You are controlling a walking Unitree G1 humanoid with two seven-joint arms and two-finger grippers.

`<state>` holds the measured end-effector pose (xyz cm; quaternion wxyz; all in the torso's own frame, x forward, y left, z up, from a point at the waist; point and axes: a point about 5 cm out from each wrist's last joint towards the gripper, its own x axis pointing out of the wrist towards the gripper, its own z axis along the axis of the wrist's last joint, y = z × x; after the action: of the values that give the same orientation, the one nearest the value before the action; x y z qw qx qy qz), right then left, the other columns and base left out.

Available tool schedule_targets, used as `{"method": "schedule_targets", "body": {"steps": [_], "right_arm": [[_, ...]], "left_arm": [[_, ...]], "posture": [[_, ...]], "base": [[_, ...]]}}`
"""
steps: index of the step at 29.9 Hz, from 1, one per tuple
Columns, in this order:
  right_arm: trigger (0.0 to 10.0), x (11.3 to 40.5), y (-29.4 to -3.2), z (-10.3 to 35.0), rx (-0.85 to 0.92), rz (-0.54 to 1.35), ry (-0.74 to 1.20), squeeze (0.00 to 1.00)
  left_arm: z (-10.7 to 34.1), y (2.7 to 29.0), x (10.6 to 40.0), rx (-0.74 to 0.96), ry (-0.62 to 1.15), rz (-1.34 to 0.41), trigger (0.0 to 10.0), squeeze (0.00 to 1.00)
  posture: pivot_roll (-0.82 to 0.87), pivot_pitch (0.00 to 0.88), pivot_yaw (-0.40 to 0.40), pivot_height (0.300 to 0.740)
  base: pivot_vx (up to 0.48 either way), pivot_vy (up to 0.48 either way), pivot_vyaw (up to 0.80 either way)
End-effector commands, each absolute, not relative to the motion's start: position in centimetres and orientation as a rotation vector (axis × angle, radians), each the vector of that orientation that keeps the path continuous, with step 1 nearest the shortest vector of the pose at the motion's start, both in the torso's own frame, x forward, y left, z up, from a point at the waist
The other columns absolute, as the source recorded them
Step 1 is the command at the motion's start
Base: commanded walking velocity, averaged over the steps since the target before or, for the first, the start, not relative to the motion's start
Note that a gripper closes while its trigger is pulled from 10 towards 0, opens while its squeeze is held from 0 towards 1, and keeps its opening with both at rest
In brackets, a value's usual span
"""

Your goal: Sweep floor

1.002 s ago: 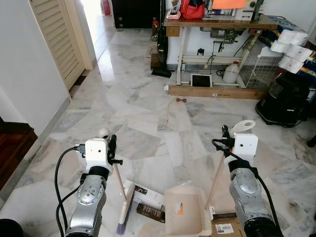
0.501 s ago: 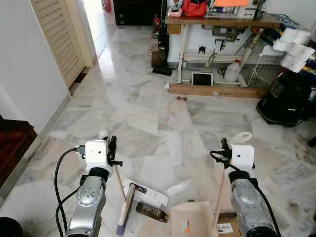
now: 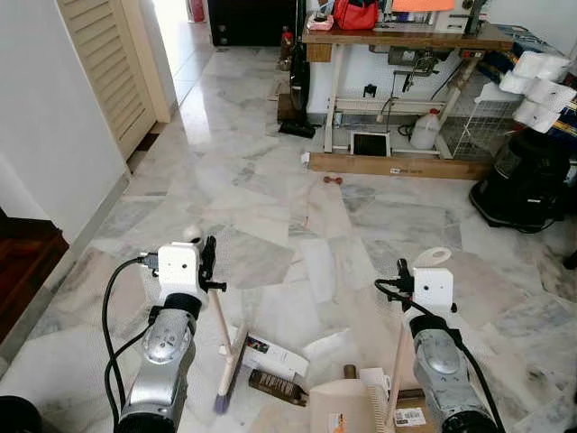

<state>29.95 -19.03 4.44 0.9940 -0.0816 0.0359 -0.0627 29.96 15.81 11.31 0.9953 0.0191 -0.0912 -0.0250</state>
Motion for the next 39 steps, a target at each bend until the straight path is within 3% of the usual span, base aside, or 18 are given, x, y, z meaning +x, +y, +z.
{"method": "schedule_targets", "body": {"steps": [1,19,27,39], "right_arm": [[10.0,30.6,-18.7,5.3,-0.164,-0.121,0.028,0.00],[10.0,32.6,-16.7,6.7,-0.217,-0.128,-0.029,0.00],[10.0,32.4,-15.9,6.1,-0.212,-0.130,-0.012,0.00],[10.0,31.6,-15.2,4.8,-0.204,-0.121,0.034,0.00]], "left_arm": [[12.0,15.7,30.4,0.037,-0.207,-0.060,10.0,0.00],[12.0,15.8,30.4,0.023,-0.203,-0.065,10.0,0.00],[11.2,16.0,30.5,0.044,-0.155,-0.112,10.0,0.00],[10.9,17.8,30.3,0.077,-0.142,-0.049,10.0,0.00]], "posture": [[0.05,0.025,0.002,0.740],[0.07,0.051,0.005,0.740],[0.09,0.059,0.009,0.740],[0.11,0.089,0.009,0.740]], "base": [[0.000,0.000,0.00],[0.000,0.000,0.00],[0.000,0.000,0.00],[0.000,0.000,0.00]]}}
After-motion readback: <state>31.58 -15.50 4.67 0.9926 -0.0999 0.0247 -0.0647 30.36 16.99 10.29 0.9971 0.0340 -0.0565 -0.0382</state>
